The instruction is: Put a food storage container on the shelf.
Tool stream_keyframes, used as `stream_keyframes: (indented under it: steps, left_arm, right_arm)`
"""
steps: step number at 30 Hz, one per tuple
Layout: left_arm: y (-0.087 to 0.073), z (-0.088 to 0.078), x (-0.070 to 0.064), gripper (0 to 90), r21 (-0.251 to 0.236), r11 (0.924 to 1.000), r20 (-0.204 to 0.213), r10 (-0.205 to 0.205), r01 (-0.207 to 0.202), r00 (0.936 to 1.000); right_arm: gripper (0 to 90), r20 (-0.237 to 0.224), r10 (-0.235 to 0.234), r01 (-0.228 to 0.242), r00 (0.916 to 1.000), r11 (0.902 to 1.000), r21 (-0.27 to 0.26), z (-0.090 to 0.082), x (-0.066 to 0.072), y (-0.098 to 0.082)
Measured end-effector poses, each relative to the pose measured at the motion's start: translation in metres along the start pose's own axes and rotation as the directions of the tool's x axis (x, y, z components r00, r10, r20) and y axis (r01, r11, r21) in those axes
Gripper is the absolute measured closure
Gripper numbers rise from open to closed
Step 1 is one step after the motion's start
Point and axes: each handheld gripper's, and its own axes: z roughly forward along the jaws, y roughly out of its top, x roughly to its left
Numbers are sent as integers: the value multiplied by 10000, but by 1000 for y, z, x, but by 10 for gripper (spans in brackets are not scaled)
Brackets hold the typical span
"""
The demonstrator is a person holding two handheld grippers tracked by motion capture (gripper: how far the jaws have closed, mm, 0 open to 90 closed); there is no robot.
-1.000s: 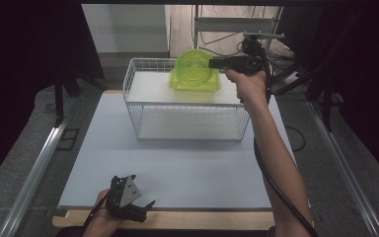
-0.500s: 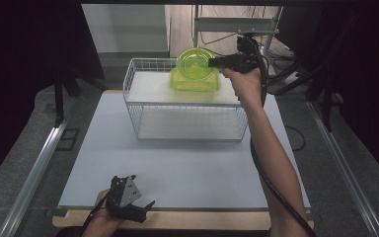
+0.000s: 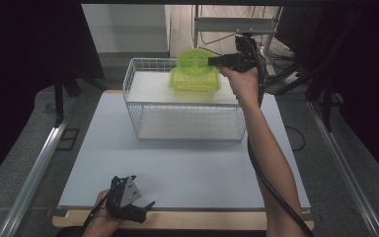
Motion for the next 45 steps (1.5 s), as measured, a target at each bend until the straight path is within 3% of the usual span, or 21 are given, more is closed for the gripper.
stream_keyframes:
  steps: [12,17,25,32,39,45]
  left_arm:
    - [0,0,-1,3,36,10000,18,74,-74,10000]
    - [0,0,-1,3,29,10000,1,62,-62,10000]
    - [0,0,-1,3,27,10000,1,66,-66,10000]
    - [0,1,-1,3,17,10000,-8,82,-82,10000]
    - [1,1,-1,4,12,10000,-6,56,-56,10000]
    - [1,1,-2,3,28,10000,-7,41,-41,10000]
  right_arm:
    - [619,197,-246,248,9995,9996,-125,4,2,-1]
    - [532,204,-286,290,9994,9995,-154,5,2,-2]
    - [324,-263,-624,614,9977,9975,-352,1,2,-6]
    - [236,-527,-961,931,9940,9941,-558,-5,0,-13]
    - [202,-692,-1396,1354,9878,9889,-616,-13,-3,-24]
    - [198,-776,-1506,1461,9855,9874,-607,-20,-7,-34]
